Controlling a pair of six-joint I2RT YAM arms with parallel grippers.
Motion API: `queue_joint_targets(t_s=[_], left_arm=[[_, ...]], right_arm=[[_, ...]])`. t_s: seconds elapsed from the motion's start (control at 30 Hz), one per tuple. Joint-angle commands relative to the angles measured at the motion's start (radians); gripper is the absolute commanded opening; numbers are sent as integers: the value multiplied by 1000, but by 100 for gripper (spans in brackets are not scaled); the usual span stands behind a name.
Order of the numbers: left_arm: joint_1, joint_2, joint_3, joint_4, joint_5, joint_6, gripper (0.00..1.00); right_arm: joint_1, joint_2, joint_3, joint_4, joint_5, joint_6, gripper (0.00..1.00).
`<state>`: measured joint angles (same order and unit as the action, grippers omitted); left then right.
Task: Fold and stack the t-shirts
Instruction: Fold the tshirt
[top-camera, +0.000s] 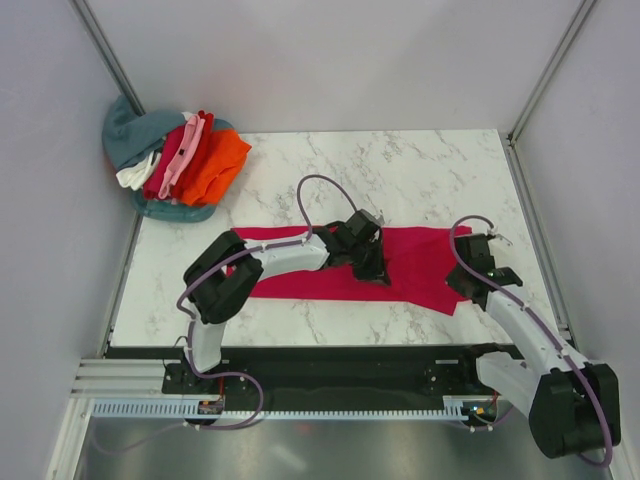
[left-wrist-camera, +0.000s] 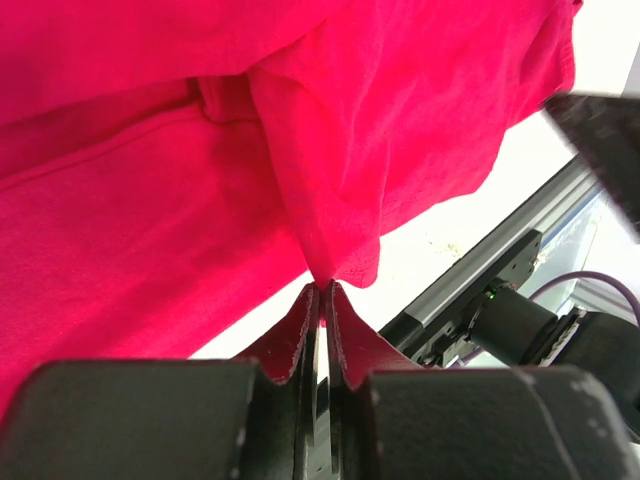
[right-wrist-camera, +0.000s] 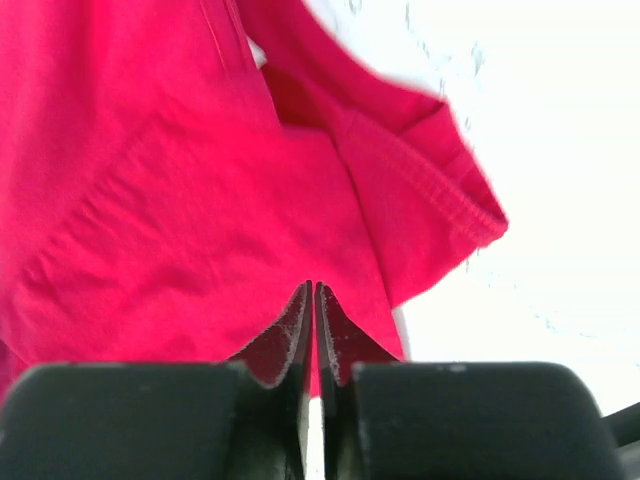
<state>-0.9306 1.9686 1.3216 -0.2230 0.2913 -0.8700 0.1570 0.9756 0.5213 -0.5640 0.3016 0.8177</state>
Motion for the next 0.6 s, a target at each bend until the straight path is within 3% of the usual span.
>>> queue_joint_targets(t_s=[0.0, 0.2, 0.57], left_arm=[[-16, 15, 13, 8, 28, 37, 10], [-19, -10, -5, 7, -18, 66, 16], [-20, -100, -18, -42, -83, 120, 26]], right_arm=[[-1, 31, 104, 12, 106, -28, 13], [-4, 241, 342, 68, 119, -132, 17], [-86, 587, 485, 142, 149, -106, 17]])
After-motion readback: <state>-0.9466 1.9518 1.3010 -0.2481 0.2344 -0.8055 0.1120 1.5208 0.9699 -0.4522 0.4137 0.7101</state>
